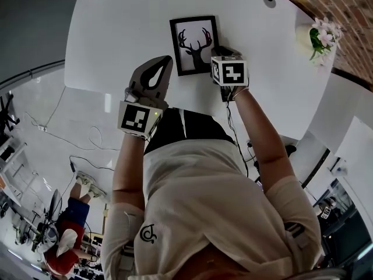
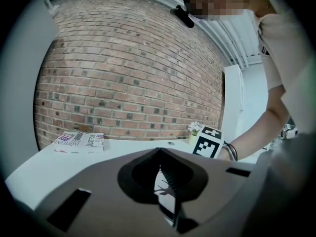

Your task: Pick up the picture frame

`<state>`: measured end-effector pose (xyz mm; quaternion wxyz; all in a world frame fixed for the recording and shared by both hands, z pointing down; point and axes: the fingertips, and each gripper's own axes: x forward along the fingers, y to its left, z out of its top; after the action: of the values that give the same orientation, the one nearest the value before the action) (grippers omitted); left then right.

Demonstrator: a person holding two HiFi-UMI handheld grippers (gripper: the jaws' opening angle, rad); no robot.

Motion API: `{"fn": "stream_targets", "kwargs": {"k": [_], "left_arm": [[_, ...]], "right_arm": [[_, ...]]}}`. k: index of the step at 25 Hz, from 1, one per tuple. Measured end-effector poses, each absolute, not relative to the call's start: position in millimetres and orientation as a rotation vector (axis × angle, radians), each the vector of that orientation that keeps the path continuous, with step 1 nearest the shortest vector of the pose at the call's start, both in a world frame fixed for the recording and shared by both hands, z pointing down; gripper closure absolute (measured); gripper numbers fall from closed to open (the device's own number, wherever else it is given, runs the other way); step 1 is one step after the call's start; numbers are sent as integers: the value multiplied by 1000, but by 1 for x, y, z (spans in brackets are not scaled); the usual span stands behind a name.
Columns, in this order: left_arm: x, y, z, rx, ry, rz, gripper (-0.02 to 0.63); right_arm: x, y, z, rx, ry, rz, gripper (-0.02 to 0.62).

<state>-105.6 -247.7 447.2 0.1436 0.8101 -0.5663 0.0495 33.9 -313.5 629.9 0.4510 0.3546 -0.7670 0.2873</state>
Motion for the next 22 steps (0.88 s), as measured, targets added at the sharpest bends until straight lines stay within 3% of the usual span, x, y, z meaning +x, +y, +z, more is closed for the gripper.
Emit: {"fn": "stream_targets", "kwargs": {"k": [22], "left_arm": [[-97, -150, 458, 2498, -1453, 121, 592]], "right_arm": [[82, -192, 635, 1120, -1790, 810, 505]]}}
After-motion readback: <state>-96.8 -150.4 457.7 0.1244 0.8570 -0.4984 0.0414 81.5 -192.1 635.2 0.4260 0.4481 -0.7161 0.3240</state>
